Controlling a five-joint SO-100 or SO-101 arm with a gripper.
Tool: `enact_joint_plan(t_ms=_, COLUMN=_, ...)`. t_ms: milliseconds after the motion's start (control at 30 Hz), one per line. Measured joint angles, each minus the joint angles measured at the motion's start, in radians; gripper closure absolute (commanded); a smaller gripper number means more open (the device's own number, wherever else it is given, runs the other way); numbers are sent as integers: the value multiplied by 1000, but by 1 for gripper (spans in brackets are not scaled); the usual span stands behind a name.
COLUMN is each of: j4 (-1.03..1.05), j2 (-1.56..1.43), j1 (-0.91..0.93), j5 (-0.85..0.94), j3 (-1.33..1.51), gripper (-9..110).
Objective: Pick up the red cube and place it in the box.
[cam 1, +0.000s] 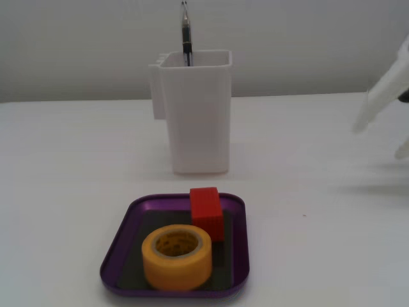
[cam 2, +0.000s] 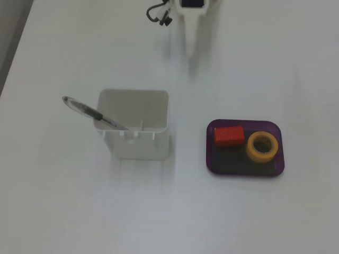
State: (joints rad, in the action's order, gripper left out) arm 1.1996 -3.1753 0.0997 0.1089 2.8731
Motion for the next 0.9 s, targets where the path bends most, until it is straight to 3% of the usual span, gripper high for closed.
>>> enact_joint_plan(t_ms=167, j4=-2, j2=-173, j1=8, j5=0, j3=100, gripper=83)
enact_joint_plan(t_ms=467, j4=-2, j2=-183, j1=8, j5=0, j3=127, gripper=83)
enact_joint_plan(t_ms=533, j4=-2, j2=-183, j1=8, j5=0, j3=147, gripper=86)
enact_joint_plan(t_ms=667, j4=-2, j2=-183, j1=8, j5=0, j3=163, gripper=103)
enact_joint_plan(t_ms=900, j4=-2, j2=-184, j1=8, j5=0, j3=169, gripper=100)
